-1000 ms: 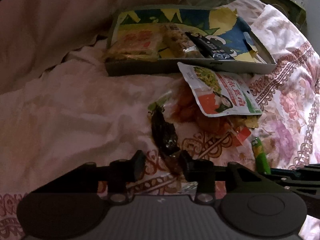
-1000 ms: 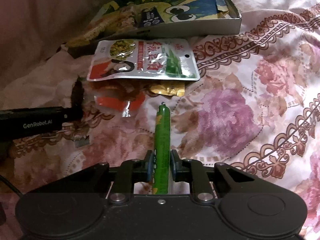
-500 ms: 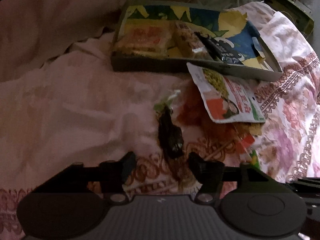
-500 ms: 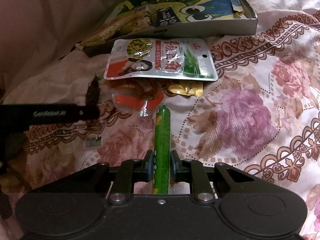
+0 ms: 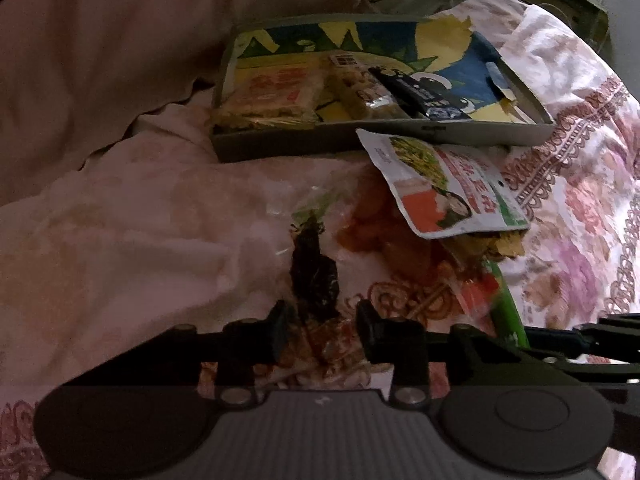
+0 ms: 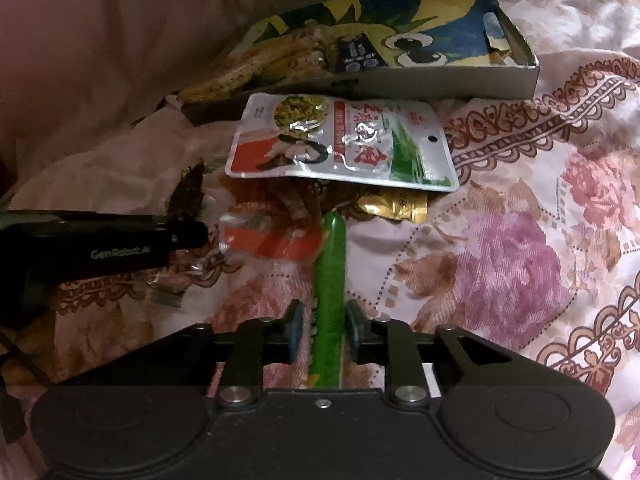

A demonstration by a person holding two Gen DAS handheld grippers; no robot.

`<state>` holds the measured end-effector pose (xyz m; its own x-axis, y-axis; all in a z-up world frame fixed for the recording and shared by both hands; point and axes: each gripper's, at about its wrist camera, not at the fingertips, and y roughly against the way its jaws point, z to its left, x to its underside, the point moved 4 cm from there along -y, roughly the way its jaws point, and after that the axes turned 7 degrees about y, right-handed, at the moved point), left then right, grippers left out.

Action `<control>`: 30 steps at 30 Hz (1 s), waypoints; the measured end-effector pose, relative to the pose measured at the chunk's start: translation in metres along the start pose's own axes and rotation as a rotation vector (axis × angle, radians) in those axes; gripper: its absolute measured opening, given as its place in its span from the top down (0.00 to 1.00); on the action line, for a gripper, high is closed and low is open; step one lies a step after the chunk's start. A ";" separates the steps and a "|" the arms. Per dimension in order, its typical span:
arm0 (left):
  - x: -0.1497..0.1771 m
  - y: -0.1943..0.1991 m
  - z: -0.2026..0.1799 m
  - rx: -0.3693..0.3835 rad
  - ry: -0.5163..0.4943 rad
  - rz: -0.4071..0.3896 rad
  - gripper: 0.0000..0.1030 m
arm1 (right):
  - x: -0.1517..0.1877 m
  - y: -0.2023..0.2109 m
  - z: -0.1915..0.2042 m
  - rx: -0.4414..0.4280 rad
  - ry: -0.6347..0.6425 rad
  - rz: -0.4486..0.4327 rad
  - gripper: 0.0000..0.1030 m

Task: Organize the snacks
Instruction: 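Close left tool on dark jerky pack while right tool closes on green sausage stick, then lift and carry jerky pack and sausage stick over the tray box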

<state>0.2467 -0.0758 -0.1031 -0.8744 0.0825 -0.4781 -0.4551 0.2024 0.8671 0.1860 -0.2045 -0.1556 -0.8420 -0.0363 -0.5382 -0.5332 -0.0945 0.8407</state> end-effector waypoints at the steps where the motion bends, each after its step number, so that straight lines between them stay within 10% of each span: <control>1: 0.002 0.002 0.000 0.008 0.005 0.007 0.64 | 0.001 -0.002 0.001 0.002 0.007 0.013 0.67; 13: 0.024 0.015 0.006 0.078 0.108 0.101 0.74 | 0.009 -0.002 0.001 0.049 0.032 0.056 0.81; 23: 0.018 0.003 0.017 0.078 0.187 0.117 0.59 | 0.013 0.010 -0.005 0.051 -0.090 0.081 0.82; 30: 0.022 0.011 0.010 0.063 0.144 0.099 0.78 | 0.012 0.019 -0.005 0.023 -0.133 0.052 0.82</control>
<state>0.2243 -0.0623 -0.1050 -0.9316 -0.0349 -0.3619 -0.3580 0.2616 0.8963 0.1663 -0.2116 -0.1465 -0.8711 0.0920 -0.4823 -0.4890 -0.0726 0.8693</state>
